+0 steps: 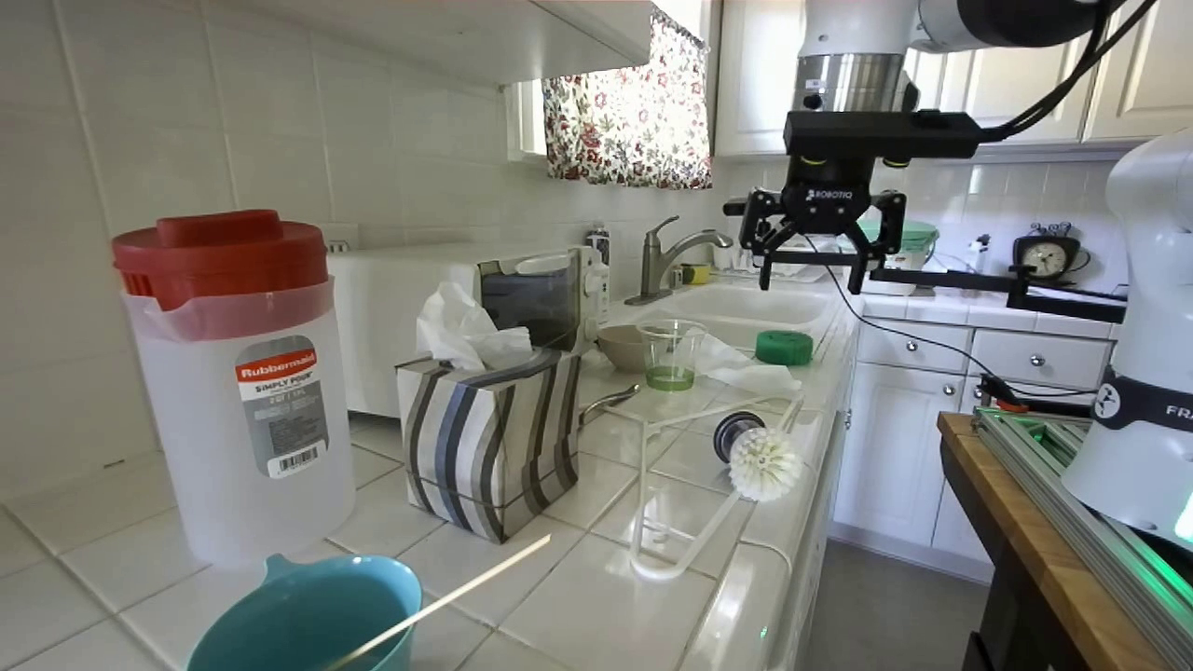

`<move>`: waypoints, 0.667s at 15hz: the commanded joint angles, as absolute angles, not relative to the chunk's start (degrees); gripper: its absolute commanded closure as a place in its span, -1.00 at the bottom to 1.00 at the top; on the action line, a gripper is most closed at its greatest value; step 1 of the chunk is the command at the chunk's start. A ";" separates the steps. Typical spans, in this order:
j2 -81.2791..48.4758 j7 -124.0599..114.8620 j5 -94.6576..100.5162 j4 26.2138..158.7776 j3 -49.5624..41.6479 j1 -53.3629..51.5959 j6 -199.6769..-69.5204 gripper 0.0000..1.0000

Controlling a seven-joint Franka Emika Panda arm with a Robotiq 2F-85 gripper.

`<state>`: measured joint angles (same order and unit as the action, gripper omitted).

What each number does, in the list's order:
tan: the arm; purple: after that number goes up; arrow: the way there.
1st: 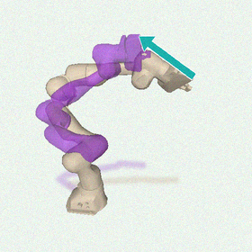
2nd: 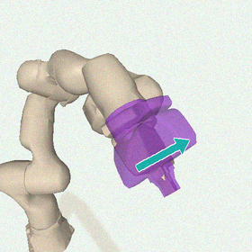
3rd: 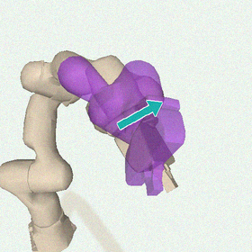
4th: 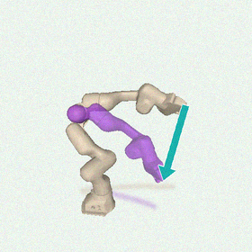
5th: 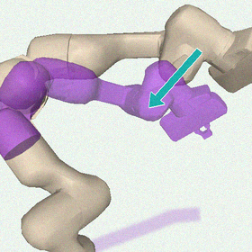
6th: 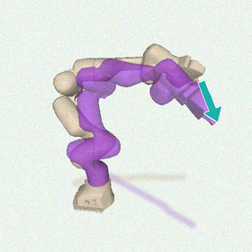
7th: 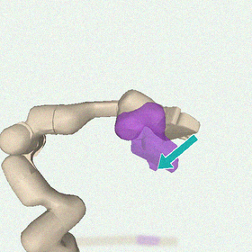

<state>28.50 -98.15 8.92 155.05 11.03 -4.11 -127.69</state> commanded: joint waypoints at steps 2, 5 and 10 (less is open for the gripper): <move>31.39 -85.45 13.69 157.53 10.41 -2.52 -129.17 -1.00; 31.82 -78.40 17.06 158.06 10.04 -1.07 -131.83 -1.00; 30.76 -66.97 20.58 157.14 9.25 1.00 -139.72 -1.00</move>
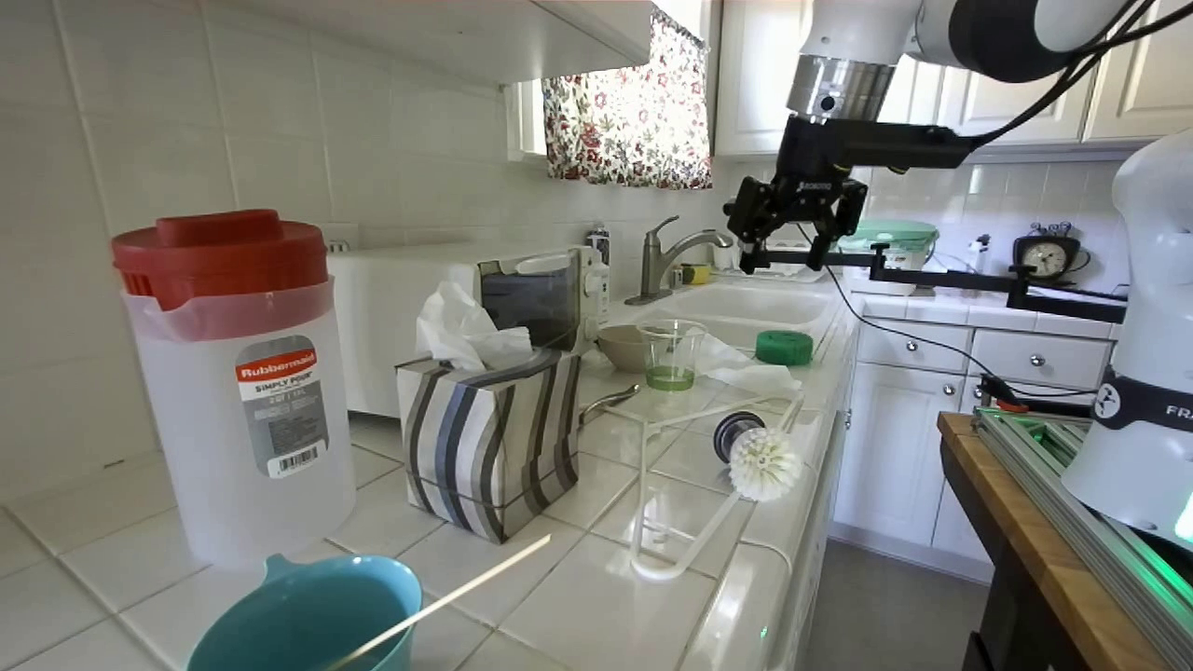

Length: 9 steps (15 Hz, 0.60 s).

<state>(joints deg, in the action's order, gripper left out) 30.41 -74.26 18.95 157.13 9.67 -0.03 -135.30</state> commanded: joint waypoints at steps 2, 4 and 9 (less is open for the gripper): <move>30.97 -62.07 20.58 157.87 8.67 1.55 -144.63 -1.00; 29.82 -56.66 19.38 157.18 7.99 1.78 -149.75 -1.00; 25.74 -45.65 19.01 157.18 0.17 -4.35 -163.40 -1.00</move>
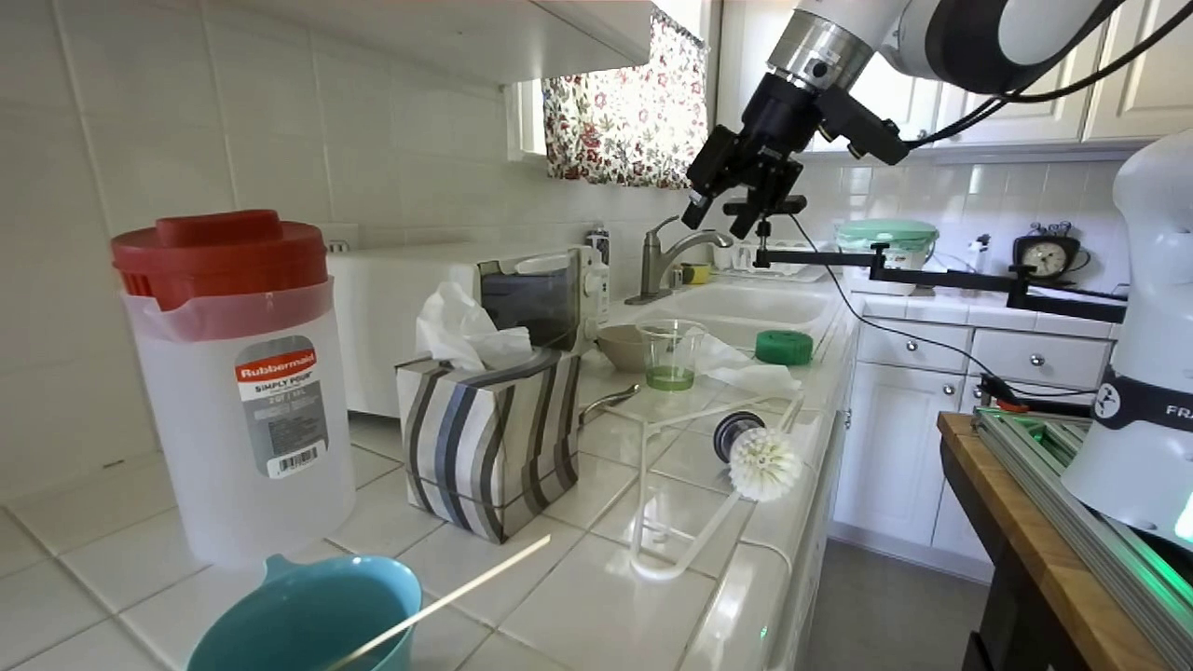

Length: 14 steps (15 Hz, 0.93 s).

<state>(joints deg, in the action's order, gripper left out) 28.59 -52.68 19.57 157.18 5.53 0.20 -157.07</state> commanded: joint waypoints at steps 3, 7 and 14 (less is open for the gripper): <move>26.14 -48.54 19.56 157.18 1.69 -2.95 -162.11 -1.00; 26.16 -44.95 16.07 157.16 -0.88 -7.59 -159.98 -1.00; 29.47 -35.24 -1.49 154.88 3.39 -6.47 -138.44 -1.00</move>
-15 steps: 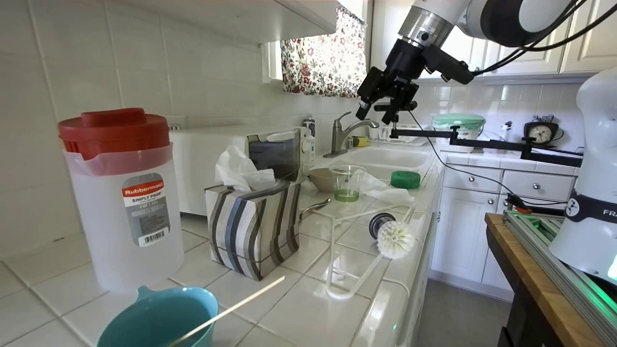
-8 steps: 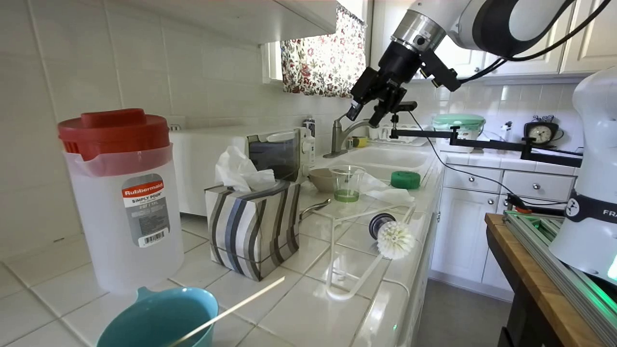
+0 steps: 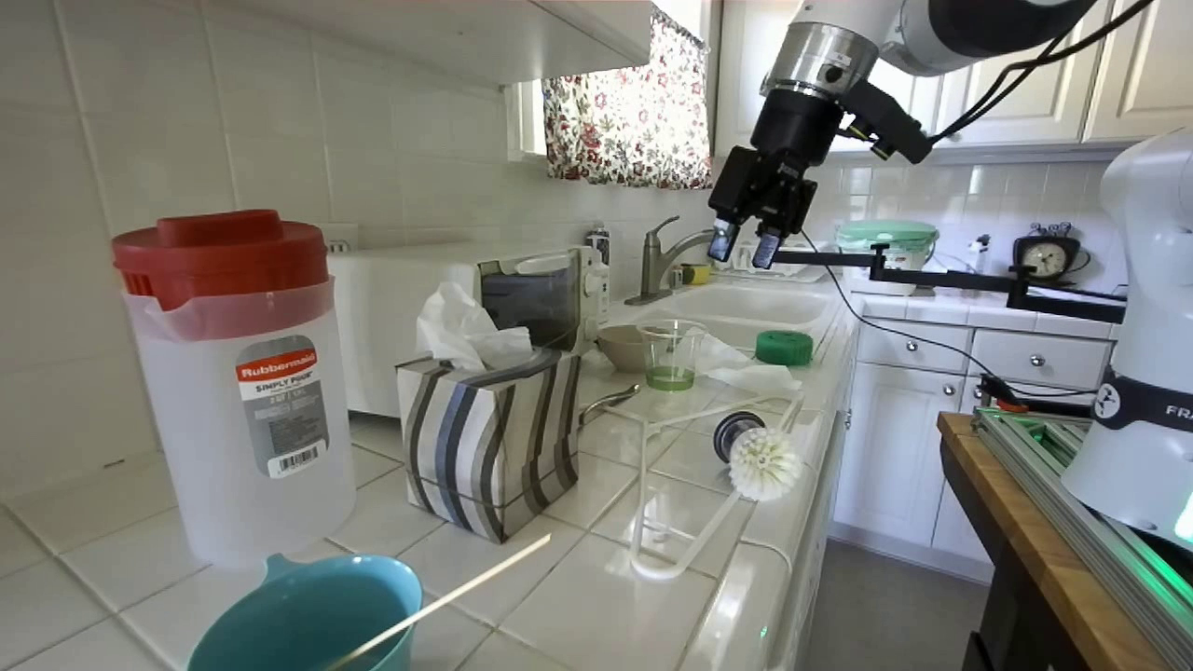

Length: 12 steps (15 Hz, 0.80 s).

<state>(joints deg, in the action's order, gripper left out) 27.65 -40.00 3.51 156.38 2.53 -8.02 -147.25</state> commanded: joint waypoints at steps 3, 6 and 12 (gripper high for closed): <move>31.15 -34.04 -0.22 153.90 4.60 -3.70 -129.46 -1.00; 32.34 -31.03 2.61 153.62 5.69 -1.48 -125.09 -1.00; 32.35 -22.90 8.61 154.66 6.35 1.45 -129.05 -1.00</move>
